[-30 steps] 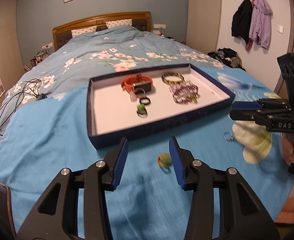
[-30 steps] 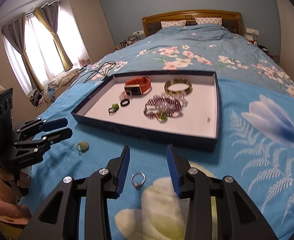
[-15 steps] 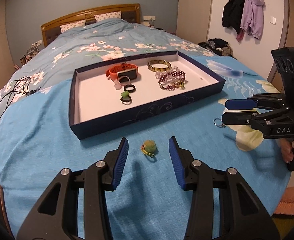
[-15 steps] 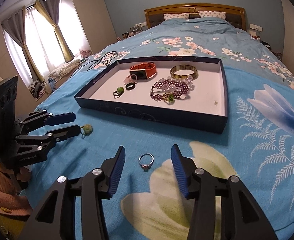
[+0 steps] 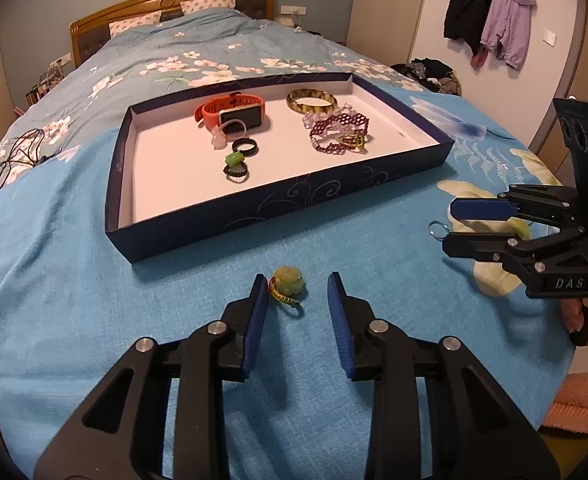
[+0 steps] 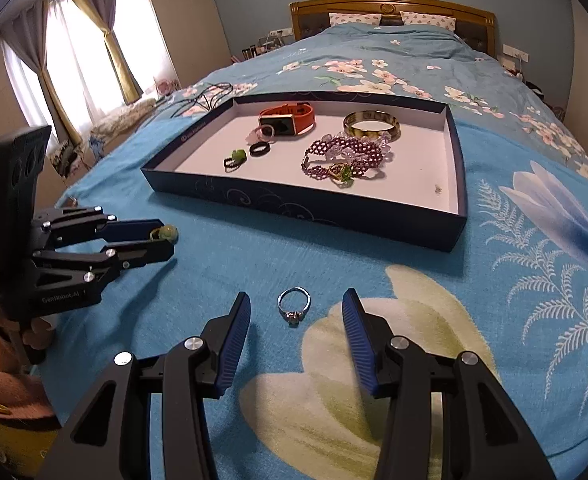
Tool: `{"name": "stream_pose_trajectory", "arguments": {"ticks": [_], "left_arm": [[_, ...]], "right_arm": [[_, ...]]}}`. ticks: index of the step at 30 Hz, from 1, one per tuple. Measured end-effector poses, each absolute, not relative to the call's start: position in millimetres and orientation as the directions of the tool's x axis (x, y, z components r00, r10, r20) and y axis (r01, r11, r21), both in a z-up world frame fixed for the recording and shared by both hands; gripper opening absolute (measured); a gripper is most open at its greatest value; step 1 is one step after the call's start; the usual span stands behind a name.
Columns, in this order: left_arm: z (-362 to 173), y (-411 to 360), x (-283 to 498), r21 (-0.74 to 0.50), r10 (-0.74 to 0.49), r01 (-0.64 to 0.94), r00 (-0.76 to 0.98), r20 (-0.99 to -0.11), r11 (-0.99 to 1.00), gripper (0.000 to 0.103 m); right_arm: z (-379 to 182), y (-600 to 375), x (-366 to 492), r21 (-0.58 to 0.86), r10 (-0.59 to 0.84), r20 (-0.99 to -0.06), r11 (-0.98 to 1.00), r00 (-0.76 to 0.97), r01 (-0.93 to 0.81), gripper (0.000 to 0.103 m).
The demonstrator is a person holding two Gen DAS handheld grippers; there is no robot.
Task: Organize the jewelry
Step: 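Withdraw both tools from the box toward the rings on the bedspread, then grasp the green-bead ring with the left tool while the right tool grasps the silver ring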
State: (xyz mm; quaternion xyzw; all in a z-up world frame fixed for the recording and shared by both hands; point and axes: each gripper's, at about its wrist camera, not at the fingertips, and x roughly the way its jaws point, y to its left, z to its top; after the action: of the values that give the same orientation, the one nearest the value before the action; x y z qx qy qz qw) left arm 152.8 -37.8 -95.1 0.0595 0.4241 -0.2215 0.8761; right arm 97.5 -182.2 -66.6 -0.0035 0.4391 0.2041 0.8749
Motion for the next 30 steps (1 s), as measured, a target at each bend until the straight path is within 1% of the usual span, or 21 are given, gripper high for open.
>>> {"name": "stream_pose_trajectory", "arguments": {"ticks": [5, 8, 10, 14, 17, 19, 21, 23, 25, 27, 30], "left_arm": [[-96.3, -35.4, 155.1, -0.095, -0.339, 0.428, 0.540, -0.771, 0.899, 0.025], [-96.3, -35.5, 155.8, -0.092, -0.334, 0.424, 0.542, -0.772, 0.901, 0.023], [-96.3, -35.2, 155.4, -0.092, -0.333, 0.424, 0.541, -0.772, 0.901, 0.023], [-96.8, -37.1, 155.6, -0.077, -0.320, 0.420, 0.548, -0.773, 0.904, 0.023], [-96.8, -37.5, 155.9, -0.077, -0.319, 0.419, 0.547, -0.774, 0.905, 0.023], [-96.4, -37.7, 155.9, -0.076, -0.319, 0.419, 0.548, -0.773, 0.905, 0.023], [-96.3, -38.0, 156.2, -0.075, -0.318, 0.419, 0.548, -0.774, 0.905, 0.023], [-96.4, -37.9, 156.5, -0.077, -0.320, 0.420, 0.547, -0.773, 0.904, 0.023], [-96.2, -37.9, 157.5, -0.079, -0.321, 0.419, 0.547, -0.773, 0.904, 0.022], [-96.7, -37.6, 157.1, -0.077, -0.319, 0.418, 0.547, -0.774, 0.905, 0.018], [-96.5, -37.5, 157.1, -0.077, -0.318, 0.418, 0.548, -0.774, 0.905, 0.017]], "right_arm": [[-67.7, -174.1, 97.4, 0.125, 0.322, -0.781, 0.920, 0.535, -0.372, 0.045], [-68.0, -171.6, 96.4, 0.099, 0.304, -0.785, 0.922, 0.540, -0.375, 0.043], [-68.1, -170.7, 96.3, 0.092, 0.299, -0.786, 0.922, 0.542, -0.376, 0.039], [-68.7, -169.5, 97.2, 0.076, 0.282, -0.789, 0.926, 0.546, -0.369, 0.035], [-68.8, -170.1, 97.3, 0.070, 0.273, -0.790, 0.930, 0.549, -0.362, 0.030], [-68.6, -170.1, 97.0, 0.066, 0.269, -0.790, 0.931, 0.551, -0.360, 0.025], [-68.6, -169.6, 96.9, 0.065, 0.269, -0.790, 0.931, 0.551, -0.360, 0.023], [-68.4, -169.4, 96.8, 0.065, 0.270, -0.789, 0.930, 0.551, -0.362, 0.016], [-68.3, -169.2, 96.6, 0.065, 0.271, -0.789, 0.929, 0.551, -0.364, 0.015], [-68.0, -169.7, 97.0, 0.070, 0.274, -0.789, 0.929, 0.550, -0.363, 0.015], [-67.4, -169.6, 97.0, 0.076, 0.279, -0.787, 0.929, 0.550, -0.362, 0.015]]}}
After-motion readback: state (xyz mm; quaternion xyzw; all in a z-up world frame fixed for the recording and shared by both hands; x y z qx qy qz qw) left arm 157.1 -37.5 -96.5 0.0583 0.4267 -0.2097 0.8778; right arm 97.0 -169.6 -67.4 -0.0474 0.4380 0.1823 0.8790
